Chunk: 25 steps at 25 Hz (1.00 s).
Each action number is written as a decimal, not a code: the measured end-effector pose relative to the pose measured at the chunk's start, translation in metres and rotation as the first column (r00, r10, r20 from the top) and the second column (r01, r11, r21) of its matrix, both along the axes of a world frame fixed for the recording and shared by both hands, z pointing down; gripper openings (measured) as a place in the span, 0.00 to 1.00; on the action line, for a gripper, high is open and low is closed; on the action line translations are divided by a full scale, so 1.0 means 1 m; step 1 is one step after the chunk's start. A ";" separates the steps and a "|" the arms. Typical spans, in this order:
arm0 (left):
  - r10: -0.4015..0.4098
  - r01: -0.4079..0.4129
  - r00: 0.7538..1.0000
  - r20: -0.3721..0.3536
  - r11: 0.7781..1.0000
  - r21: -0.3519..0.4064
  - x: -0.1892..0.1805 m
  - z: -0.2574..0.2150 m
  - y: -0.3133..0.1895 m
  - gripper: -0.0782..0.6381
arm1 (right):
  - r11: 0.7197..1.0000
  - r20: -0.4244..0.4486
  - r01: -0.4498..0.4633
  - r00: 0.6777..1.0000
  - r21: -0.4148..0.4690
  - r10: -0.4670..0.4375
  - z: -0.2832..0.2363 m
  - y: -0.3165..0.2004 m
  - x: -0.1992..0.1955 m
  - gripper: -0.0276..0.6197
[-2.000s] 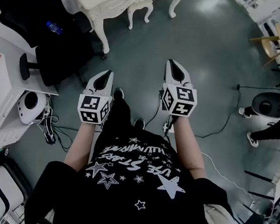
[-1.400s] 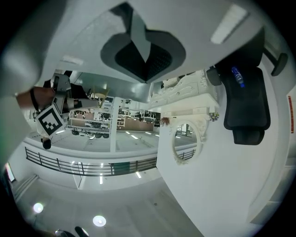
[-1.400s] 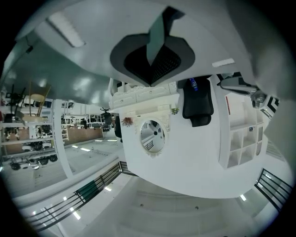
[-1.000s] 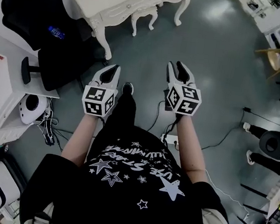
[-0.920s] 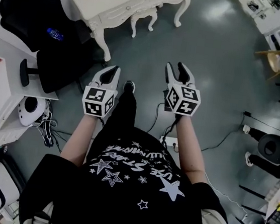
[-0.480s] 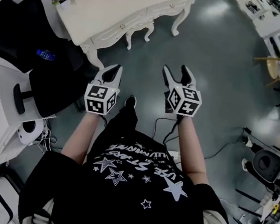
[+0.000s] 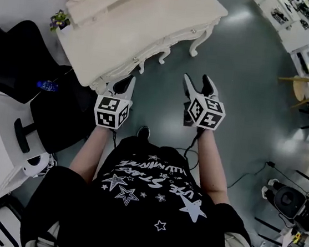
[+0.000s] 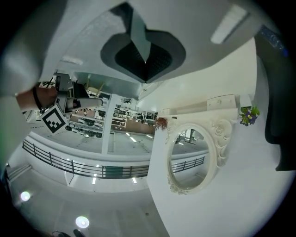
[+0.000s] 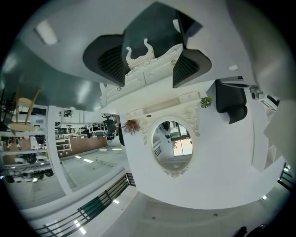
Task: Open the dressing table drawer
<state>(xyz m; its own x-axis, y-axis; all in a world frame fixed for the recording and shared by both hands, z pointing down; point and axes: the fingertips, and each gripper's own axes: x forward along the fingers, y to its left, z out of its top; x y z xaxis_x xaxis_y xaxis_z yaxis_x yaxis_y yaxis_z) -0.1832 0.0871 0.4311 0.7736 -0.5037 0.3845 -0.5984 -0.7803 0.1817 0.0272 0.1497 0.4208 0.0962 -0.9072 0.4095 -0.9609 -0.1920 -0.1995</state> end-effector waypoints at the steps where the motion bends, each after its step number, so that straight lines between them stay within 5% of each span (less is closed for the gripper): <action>1: -0.002 0.002 1.000 0.000 1.000 0.002 0.001 -0.001 -0.009 0.11 | 1.000 -0.002 0.003 1.000 -0.004 -0.003 0.000 -0.008 0.002 0.56; 15: -0.046 0.046 0.998 0.038 0.999 0.014 0.028 0.017 -0.078 0.11 | 0.998 0.015 0.053 0.998 0.023 -0.053 0.022 -0.112 0.051 0.55; 25: -0.191 0.192 0.980 0.053 0.981 -0.006 0.083 0.026 -0.178 0.11 | 0.981 0.045 0.192 0.980 0.026 -0.193 0.042 -0.243 0.115 0.54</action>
